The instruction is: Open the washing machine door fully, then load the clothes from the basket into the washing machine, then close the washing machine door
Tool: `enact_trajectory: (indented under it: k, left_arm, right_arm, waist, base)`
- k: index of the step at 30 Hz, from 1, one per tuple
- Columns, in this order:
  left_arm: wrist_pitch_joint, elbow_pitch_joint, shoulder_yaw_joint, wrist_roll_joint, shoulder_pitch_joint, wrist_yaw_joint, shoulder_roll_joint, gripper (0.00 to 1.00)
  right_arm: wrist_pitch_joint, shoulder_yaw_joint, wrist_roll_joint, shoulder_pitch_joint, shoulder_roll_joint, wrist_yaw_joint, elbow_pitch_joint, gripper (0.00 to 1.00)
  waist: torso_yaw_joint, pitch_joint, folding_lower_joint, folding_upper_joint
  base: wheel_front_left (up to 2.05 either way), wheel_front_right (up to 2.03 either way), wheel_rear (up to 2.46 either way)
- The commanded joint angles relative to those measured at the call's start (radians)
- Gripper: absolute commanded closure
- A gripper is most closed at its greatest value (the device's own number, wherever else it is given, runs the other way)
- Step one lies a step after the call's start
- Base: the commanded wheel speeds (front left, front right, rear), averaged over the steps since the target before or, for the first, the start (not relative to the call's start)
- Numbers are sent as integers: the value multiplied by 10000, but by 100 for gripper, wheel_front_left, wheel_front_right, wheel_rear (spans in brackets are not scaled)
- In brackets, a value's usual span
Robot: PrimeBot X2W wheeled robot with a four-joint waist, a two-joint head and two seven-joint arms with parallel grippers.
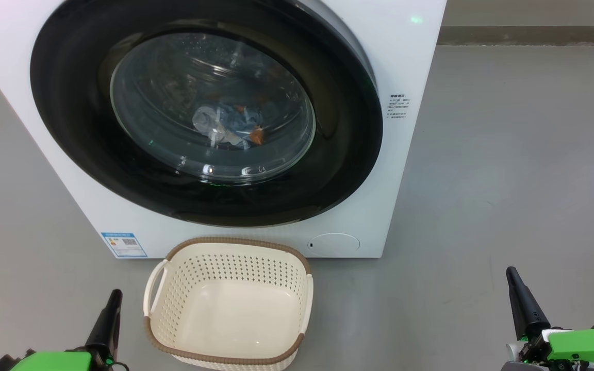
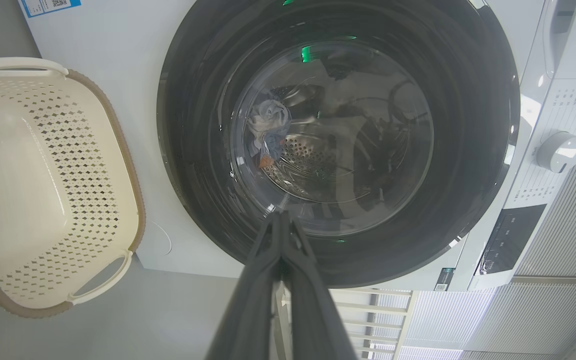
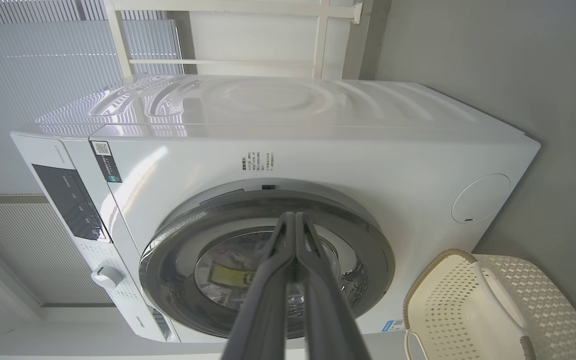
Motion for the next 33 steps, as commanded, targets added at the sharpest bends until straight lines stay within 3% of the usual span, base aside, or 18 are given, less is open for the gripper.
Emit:
enact_trajectory:
  k: [1,33]
  left_arm:
    - [59,-219,354,-74,-417,-19,133,100]
    - [64,-219,360,-69,-418,-19,129,100]
  right_arm:
    - [77,218,39,-450,-37,16,-305,100]
    - [81,214,35,-450,-34,16,-305,100]
  waist:
    - [0,0,0,-1]
    - [0,0,0,-1]
  base:
    - [0,0,0]
    - [0,0,0]
